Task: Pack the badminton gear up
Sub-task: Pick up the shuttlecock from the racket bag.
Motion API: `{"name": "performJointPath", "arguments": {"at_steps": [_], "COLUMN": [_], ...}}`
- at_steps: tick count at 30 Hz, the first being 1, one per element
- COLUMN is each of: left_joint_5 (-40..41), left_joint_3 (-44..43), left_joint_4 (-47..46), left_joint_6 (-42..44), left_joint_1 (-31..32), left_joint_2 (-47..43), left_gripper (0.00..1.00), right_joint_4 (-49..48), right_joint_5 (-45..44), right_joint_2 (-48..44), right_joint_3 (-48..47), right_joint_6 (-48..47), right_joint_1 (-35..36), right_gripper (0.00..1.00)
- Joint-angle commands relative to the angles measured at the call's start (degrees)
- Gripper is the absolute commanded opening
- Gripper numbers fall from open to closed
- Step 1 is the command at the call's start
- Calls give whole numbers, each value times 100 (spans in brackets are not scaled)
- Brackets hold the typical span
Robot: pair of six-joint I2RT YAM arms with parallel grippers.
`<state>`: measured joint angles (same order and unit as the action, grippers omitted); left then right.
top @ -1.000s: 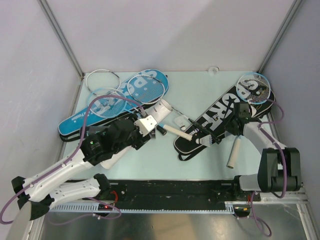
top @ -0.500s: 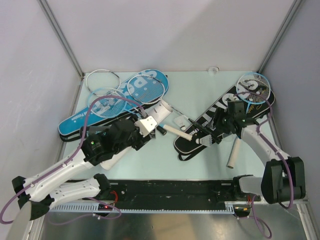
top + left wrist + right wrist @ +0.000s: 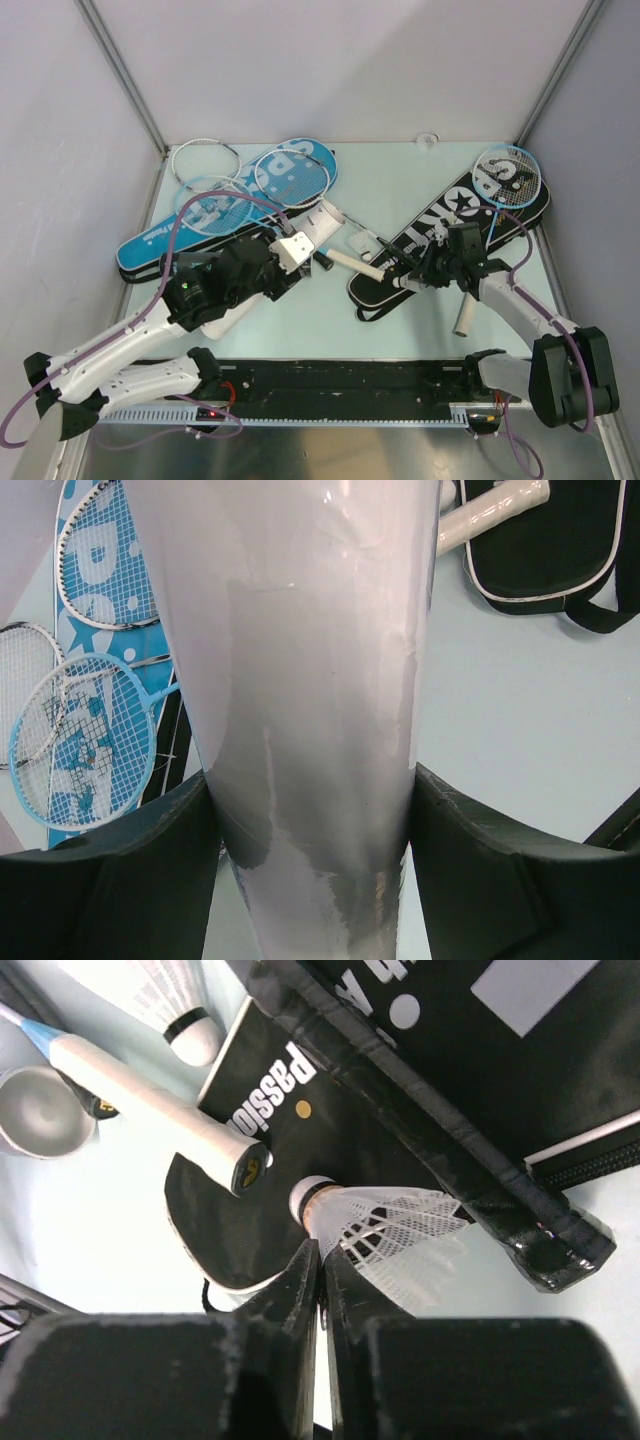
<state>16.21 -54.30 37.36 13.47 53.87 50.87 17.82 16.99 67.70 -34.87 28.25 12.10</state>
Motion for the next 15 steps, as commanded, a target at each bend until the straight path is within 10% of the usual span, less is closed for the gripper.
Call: {"name": "performJointPath", "arguments": {"at_steps": [1, 15], "left_joint_5": [1, -126], "left_joint_3": [-16, 88], "left_joint_4": [-339, -358], "left_joint_6": [-60, 568], "left_joint_1": [3, 650], "left_joint_2": [-98, -41], "left_gripper": [24, 25], "right_joint_4": [-388, -9], "right_joint_5": [12, 2238], "right_joint_2": [-463, -1622], "right_joint_3": [-45, -2493], "right_joint_6": [96, -1053], "right_joint_1": [23, 529], "right_gripper": [3, 0]}}
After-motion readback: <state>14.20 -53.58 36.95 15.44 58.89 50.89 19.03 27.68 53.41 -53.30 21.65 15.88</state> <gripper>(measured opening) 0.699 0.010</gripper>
